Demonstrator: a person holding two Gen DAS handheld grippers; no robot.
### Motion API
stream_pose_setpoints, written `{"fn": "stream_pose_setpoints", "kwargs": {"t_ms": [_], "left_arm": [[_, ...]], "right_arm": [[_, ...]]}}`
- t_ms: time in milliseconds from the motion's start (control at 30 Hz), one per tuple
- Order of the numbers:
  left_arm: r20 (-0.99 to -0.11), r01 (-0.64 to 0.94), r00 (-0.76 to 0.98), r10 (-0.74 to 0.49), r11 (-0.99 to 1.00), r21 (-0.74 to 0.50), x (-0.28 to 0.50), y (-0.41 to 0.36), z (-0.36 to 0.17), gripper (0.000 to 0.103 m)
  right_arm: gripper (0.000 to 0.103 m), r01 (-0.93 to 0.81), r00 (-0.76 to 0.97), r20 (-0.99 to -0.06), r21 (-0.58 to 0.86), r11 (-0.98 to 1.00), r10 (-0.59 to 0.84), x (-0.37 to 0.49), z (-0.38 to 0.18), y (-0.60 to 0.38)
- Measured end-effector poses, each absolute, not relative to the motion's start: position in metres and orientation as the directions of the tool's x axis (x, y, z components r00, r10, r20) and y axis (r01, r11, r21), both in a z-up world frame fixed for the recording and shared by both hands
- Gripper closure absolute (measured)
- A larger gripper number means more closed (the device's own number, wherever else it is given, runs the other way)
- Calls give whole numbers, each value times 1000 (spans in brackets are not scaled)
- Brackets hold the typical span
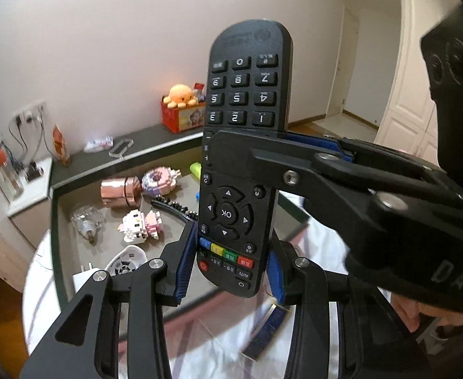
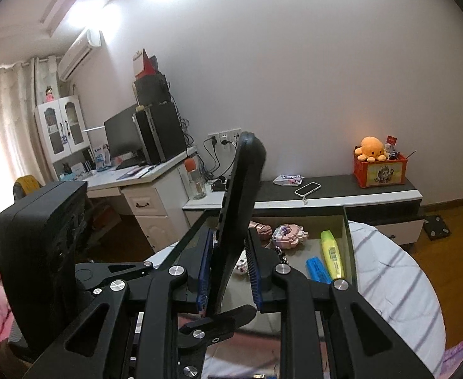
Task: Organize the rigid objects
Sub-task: 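Lift the remote and carry it over the pink box with both tools, then open both tools to drop the remote into the box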
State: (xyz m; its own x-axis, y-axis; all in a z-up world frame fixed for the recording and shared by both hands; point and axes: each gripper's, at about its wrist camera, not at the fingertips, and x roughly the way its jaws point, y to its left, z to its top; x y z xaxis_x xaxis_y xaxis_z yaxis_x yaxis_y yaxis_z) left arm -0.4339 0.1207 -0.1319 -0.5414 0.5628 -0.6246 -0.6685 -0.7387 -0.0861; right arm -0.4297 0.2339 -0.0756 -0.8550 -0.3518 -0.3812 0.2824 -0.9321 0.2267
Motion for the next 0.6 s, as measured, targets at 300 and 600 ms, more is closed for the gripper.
{"fn": "stream_pose_setpoints", "kwargs": {"t_ms": [300, 600], "left_arm": [[-659, -629, -492, 568, -756, -182, -478, 114, -162, 67], [-691, -602, -470, 549, -772, -204, -496, 110, -187, 67]], "right_arm": [[83, 306, -819, -438, 214, -928, -371, -468, -102, 223], [83, 301, -790, -485, 223, -927, -374, -481, -121, 220]]}}
